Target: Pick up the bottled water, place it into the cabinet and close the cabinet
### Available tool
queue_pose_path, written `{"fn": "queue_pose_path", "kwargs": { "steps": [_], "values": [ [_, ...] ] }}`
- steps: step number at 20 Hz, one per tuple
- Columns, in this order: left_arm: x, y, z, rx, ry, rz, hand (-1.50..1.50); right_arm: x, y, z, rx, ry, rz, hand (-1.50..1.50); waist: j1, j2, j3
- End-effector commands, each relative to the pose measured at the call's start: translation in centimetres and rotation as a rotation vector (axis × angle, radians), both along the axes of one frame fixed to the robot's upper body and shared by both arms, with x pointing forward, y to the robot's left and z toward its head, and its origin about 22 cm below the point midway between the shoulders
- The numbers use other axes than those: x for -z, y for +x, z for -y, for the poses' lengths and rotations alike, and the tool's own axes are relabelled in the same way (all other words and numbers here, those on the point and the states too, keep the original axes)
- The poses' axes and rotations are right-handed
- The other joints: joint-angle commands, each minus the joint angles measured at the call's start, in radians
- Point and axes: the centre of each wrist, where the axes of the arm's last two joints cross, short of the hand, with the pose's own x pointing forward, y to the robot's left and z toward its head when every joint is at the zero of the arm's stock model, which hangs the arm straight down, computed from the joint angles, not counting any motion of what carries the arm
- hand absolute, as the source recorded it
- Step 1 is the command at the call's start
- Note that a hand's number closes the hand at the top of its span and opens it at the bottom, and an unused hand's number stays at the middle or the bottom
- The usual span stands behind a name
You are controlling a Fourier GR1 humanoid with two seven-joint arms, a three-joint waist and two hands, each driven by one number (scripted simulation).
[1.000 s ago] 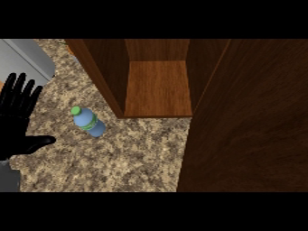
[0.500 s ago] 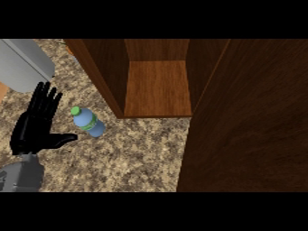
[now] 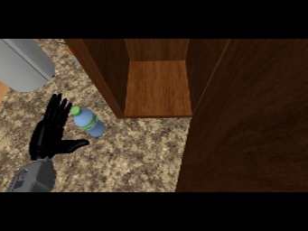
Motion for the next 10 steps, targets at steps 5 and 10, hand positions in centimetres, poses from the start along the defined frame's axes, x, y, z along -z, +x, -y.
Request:
{"fn": "queue_pose_path", "kwargs": {
  "steps": [5,10],
  "values": [
    [2.9,0.1,-1.8,-0.011,-0.014,-0.028,-1.50,-1.9,-3.1,0.3,0.021,0.033,0.073,-1.50,-0.003,0.001,-0.001],
    [5.5,-0.7,1.2,0.014,-0.005,-0.007,-1.50,-1.2,-2.5,0.2,-0.004,0.008,0.083,-1.50,-0.002,0.001,0.000]
  ]
}}
